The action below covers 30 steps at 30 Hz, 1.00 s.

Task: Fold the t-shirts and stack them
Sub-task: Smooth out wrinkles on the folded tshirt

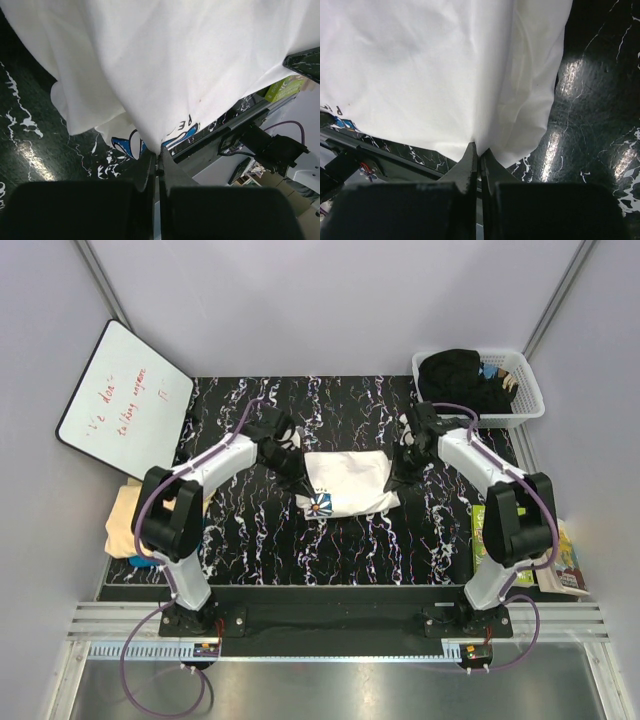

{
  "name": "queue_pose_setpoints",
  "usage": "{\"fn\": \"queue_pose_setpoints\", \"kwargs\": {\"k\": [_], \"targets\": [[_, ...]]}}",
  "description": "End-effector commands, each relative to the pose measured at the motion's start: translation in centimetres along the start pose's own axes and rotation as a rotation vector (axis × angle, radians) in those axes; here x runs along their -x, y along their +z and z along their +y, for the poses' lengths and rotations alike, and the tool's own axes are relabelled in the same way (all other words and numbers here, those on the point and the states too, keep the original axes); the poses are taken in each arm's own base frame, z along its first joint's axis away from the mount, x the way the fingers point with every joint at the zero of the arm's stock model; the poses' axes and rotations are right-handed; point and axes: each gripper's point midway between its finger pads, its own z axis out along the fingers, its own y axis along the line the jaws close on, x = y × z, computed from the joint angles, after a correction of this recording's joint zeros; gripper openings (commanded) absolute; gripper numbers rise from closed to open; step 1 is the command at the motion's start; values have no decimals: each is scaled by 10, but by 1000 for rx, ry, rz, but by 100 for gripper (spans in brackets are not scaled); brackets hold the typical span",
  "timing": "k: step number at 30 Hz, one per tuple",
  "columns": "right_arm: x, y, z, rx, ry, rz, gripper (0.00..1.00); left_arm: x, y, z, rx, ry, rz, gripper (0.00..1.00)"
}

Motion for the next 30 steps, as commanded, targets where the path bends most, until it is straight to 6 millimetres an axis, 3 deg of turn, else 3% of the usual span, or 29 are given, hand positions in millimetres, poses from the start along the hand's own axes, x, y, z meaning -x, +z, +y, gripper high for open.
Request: {"fn": "queue_pose_setpoints", "kwargs": {"k": [1, 8, 9, 10, 12, 13, 15, 16, 18, 19, 21, 23, 24, 25, 26, 27, 28, 30], "targets": [[-20, -3, -8, -14, 15, 24, 0, -17, -5, 2, -7, -38, 11, 0], [-56, 29, -36, -89, 72, 204, 4, -42, 23, 40, 75, -122, 134, 0], [-60, 28, -39, -105, 74, 231, 11, -46, 24, 40, 73, -128, 153, 10], [-58, 27, -39, -111, 68, 231, 20, -45, 22, 38, 70, -125, 154, 36], [-54, 17, -37, -117, 47, 207, 33, -45, 15, 36, 78, -99, 141, 72], [-45, 9, -32, -110, 28, 172, 48, -38, 2, 24, 55, -62, 99, 80], [-36, -13, -22, -97, -8, 110, 63, -34, -12, 14, 39, -20, 62, 99], [-28, -24, -15, -85, -24, 73, 77, -29, -25, -1, 5, 21, 20, 99], [-21, -44, -6, -67, -45, 15, 94, -24, -36, -11, -11, 44, -22, 99], [-17, -51, 0, -49, -56, -12, 100, -19, -46, -19, -24, 67, -60, 99], [-9, -61, 8, -24, -80, -60, 100, -11, -53, -29, -53, 92, -102, 99], [-5, -60, 18, 28, -91, -67, 100, -3, -55, -38, -83, 103, -129, 94], [-2, -57, 23, 57, -103, -67, 96, 2, -55, -51, -145, 121, -139, 79], [-3, -55, 35, 127, -109, -39, 89, 4, -49, -54, -168, 119, -124, 52], [-3, -45, 38, 160, -99, -6, 77, 7, -45, -57, -192, 115, -116, 1], [2, -39, 47, 212, -107, -11, 19, 10, -42, -65, -239, 110, -108, 0], [-1, -35, 56, 280, -97, 21, 0, 9, -28, -62, -253, 94, -72, 0], [3, -17, 63, 352, -73, 51, 0, 8, -9, -61, -306, 68, -10, 0]]}}
